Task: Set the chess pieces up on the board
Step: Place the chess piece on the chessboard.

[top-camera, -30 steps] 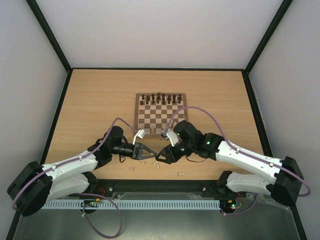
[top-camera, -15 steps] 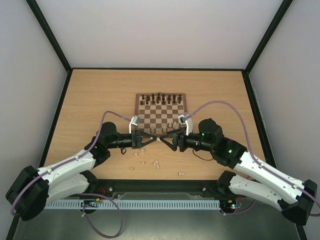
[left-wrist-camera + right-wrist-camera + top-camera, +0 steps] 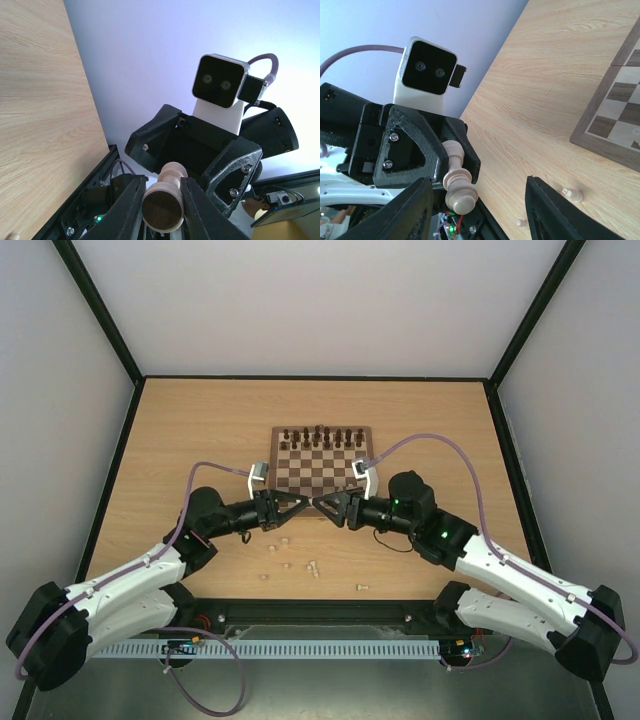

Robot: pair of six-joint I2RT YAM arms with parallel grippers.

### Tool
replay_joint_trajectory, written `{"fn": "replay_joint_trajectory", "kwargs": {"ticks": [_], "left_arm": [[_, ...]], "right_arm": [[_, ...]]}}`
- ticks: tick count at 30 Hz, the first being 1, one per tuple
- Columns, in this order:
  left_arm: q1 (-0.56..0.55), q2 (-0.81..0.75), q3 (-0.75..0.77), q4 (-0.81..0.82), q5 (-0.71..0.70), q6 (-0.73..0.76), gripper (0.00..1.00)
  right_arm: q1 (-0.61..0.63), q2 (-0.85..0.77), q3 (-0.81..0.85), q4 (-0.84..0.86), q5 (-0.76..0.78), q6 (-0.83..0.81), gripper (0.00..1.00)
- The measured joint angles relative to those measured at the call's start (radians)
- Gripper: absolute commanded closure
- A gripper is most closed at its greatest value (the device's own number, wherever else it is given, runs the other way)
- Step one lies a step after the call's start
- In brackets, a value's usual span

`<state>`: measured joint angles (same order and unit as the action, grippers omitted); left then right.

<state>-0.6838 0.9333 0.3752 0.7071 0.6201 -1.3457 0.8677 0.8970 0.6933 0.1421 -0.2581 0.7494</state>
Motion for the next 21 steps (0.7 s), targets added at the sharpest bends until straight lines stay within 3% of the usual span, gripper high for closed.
{"fn": "replay_joint_trajectory", "kwargs": {"ticks": [18, 21], "left_arm": [[0.000, 0.003, -0.013, 0.035, -0.001, -0.027, 0.94], [0.000, 0.011, -0.013, 0.043, -0.001, -0.027, 0.90]], "right_arm": [[-0.004, 0.042, -0.005, 0.082, -0.089, 0.050, 0.90], [-0.005, 0.042, -0.005, 0.082, -0.090, 0.052, 0.96]]}}
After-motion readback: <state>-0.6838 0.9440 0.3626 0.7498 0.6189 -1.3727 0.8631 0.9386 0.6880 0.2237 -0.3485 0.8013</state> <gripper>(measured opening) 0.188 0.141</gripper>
